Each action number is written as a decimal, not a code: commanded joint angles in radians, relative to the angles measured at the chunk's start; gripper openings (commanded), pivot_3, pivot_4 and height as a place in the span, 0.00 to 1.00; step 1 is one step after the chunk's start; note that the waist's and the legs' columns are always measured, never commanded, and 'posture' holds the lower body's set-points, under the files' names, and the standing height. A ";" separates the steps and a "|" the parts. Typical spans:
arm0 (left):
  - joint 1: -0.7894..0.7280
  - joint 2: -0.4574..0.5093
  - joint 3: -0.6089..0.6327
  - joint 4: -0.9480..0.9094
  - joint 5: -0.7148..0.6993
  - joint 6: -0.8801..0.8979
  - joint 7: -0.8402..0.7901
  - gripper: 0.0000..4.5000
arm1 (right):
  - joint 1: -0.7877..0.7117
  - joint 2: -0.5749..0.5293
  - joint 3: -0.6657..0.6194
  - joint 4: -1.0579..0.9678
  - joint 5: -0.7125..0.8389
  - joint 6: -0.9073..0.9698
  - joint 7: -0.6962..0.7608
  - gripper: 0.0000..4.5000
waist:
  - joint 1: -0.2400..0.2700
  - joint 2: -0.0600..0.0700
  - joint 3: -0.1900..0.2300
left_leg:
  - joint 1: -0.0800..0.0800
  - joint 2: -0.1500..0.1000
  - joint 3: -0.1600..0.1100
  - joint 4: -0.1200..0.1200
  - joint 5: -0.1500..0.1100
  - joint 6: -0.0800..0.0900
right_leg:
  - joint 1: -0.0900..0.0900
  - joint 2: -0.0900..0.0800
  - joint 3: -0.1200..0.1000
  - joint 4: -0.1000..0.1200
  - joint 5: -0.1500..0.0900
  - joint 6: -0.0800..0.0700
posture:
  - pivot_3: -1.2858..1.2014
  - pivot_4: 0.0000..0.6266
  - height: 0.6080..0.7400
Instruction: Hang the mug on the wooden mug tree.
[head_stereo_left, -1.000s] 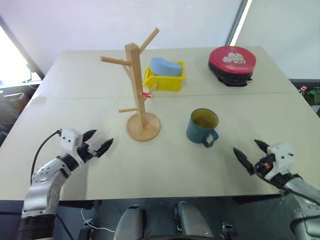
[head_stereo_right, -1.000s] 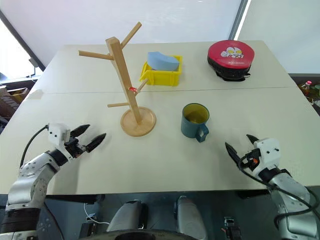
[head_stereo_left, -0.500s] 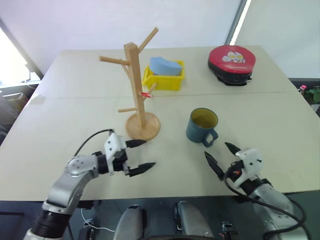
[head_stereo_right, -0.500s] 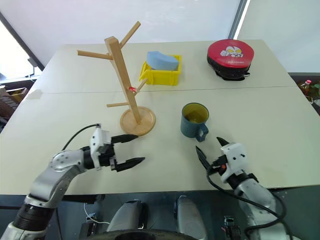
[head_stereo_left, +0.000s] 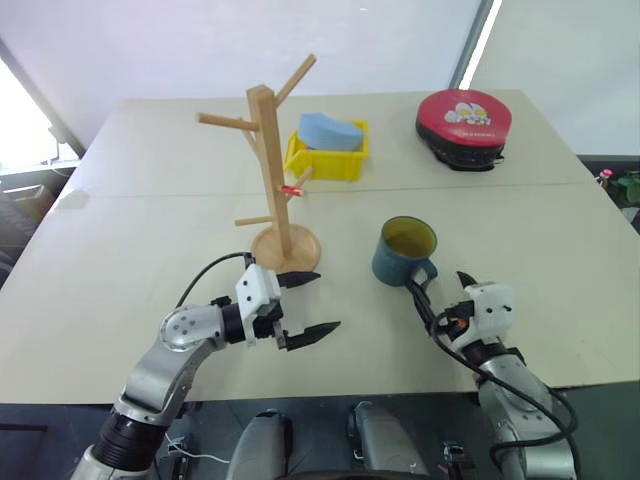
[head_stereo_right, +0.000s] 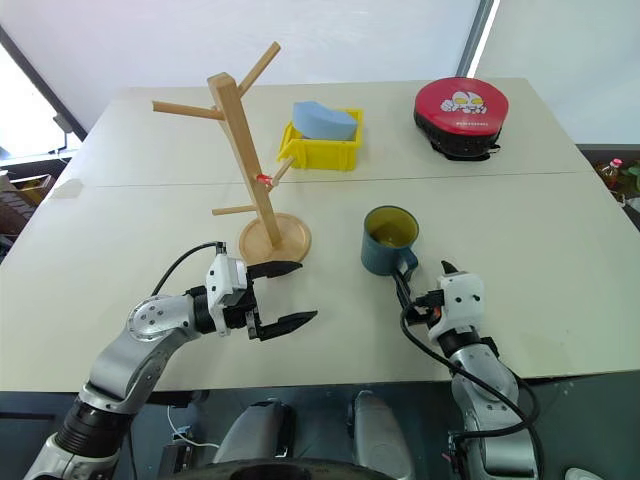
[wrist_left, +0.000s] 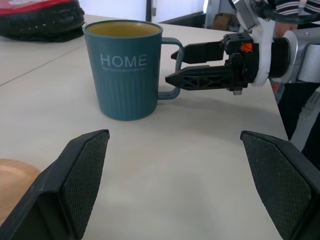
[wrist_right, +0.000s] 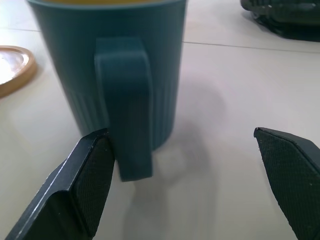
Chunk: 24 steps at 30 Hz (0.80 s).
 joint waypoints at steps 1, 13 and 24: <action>-0.012 -0.006 0.000 -0.022 0.001 -0.022 0.006 1.00 | -0.031 0.002 -0.028 0.019 -0.009 -0.022 -0.025 0.98 | 0.000 0.000 0.000 | 0.000 0.000 0.000 0.000 0.000 0.000 | 0.000 0.000 0.000 0.000 0.000 0.000 | 0.52 0.24 1.00; -0.004 -0.011 0.007 -0.003 0.016 -0.050 0.009 1.00 | -0.121 0.033 -0.009 0.135 0.007 -0.056 -0.017 0.44 | -0.002 0.000 0.000 | 0.001 0.000 0.000 0.000 0.000 0.000 | 0.001 0.001 0.000 0.000 0.000 0.001 | 0.52 0.24 1.00; 0.001 -0.001 0.049 0.009 0.001 -0.066 0.019 1.00 | -0.130 -0.038 0.043 0.087 -0.070 -0.076 0.035 0.01 | -0.002 0.000 0.000 | 0.001 0.000 0.000 0.000 0.000 0.000 | 0.001 0.001 0.000 0.000 0.001 0.001 | 0.52 0.24 1.00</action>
